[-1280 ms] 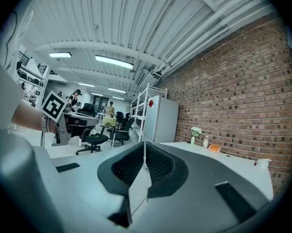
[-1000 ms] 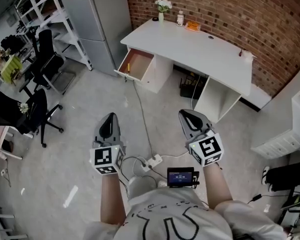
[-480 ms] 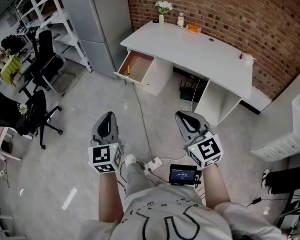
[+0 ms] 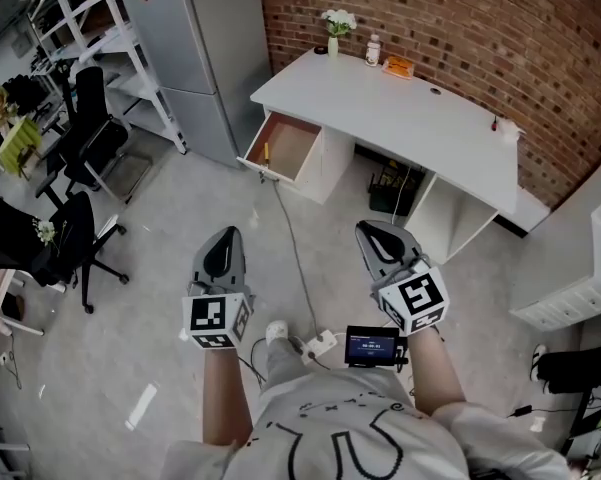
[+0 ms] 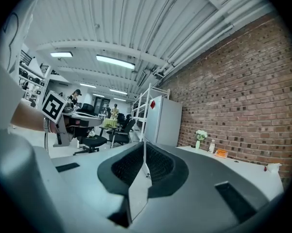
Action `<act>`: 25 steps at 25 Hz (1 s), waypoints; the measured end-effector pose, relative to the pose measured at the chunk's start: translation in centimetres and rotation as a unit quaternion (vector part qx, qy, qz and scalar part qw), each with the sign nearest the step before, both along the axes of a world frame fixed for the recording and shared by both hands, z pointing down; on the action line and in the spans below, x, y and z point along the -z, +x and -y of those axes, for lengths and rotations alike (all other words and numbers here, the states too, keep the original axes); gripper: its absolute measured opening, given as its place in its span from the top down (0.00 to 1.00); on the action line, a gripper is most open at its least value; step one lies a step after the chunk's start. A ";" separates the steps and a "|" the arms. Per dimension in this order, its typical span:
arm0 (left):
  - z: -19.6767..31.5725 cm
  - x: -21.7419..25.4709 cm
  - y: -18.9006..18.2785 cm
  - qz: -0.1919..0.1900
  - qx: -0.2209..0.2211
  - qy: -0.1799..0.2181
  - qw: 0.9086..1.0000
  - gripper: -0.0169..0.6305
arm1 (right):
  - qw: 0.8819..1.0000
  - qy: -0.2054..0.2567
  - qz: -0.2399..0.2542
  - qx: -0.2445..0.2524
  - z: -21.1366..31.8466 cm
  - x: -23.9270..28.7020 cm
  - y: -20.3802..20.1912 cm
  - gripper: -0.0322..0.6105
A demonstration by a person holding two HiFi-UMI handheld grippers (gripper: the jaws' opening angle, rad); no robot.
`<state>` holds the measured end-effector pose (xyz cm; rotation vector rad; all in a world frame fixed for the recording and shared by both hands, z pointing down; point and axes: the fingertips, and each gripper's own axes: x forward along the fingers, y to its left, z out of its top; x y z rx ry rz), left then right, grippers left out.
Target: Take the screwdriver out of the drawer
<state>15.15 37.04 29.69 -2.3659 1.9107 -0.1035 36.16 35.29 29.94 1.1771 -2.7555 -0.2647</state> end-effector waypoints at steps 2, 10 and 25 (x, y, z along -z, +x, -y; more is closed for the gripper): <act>1.4 -0.3 -1.4 0.003 -0.002 -0.004 1.000 0.96 | 1.000 -0.002 -0.002 -0.003 1.5 0.0 -1.3 0.91; 8.9 -0.5 -6.8 -0.005 -0.018 -0.012 1.000 0.96 | 0.999 -0.012 -0.030 -0.001 8.0 -0.1 -7.5 0.91; 22.1 -1.6 -17.4 -0.006 -0.061 -0.028 0.998 0.96 | 0.998 -0.035 -0.019 -0.047 20.7 -0.9 -18.9 0.91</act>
